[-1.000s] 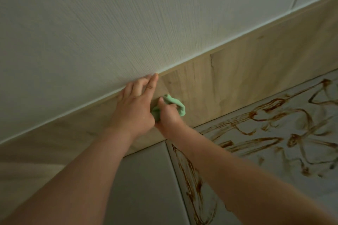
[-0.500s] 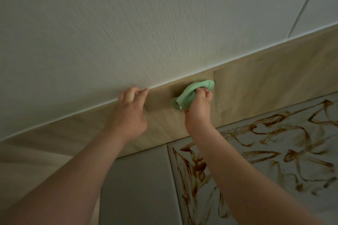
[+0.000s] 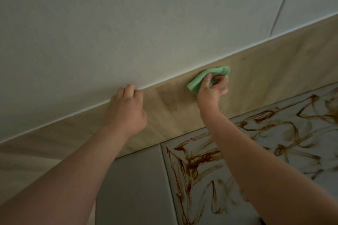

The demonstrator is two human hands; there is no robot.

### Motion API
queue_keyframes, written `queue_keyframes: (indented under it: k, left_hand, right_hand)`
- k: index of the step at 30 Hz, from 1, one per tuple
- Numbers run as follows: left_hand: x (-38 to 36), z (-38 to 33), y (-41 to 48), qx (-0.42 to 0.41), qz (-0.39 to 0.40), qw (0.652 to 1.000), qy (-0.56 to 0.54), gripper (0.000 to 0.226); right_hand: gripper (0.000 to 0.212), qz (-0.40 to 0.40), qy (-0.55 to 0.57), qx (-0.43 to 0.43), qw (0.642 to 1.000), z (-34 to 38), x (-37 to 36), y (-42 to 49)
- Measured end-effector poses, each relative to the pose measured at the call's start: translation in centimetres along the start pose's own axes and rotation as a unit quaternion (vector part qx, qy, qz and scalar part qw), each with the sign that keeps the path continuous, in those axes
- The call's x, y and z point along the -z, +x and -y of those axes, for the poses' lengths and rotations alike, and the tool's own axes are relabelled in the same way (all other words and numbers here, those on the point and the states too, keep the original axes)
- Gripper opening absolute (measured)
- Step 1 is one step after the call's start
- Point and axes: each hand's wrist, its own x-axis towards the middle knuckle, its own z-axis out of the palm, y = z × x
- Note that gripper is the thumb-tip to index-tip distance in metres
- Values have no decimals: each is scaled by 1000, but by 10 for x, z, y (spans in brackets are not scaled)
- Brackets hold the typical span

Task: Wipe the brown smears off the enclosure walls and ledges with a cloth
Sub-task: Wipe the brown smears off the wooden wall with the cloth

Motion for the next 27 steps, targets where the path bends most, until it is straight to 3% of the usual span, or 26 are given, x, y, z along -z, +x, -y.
queue_keyframes:
  k: [3,6,8,10,12,13,16,19,21,23,25,27]
  left_hand:
    - [6,-23,10,-158,-106,981,36,36]
    - [19,-60,29,-274,-146,947,84,30]
    - [27,-85,47,-319,-160,928,106,31]
    - [32,-106,67,-349,-184,911,119,33]
    - [35,-124,83,-383,-210,891,121,37]
    - [36,-134,91,-404,-221,879,122,41]
    - [38,-144,108,-444,-233,852,154,48]
    - [33,-142,119,-459,-220,840,186,44]
    - [31,-144,126,-460,-217,836,206,46]
    - [33,-147,133,-455,-226,833,220,50]
    - [37,-147,142,-446,-237,822,263,60]
    - [39,-143,147,-449,-240,799,321,66]
  right_hand:
    - [50,-100,58,-63,991,19,32,63]
    - [65,-136,89,-132,978,24,44,89]
    - [67,-91,97,-133,982,17,33,66]
    - [71,6,68,-138,988,4,21,28]
    - [82,88,10,-102,991,-3,15,5]
    - [86,91,-6,-66,994,1,20,13]
    - [78,-3,-3,62,998,30,45,70]
    - [75,-73,70,49,994,57,77,118]
    - [79,-40,68,40,996,55,78,108]
    - [78,59,-26,105,992,25,70,69]
    - [71,173,-182,185,950,-13,70,36]
    - [59,203,-276,207,916,-30,85,42]
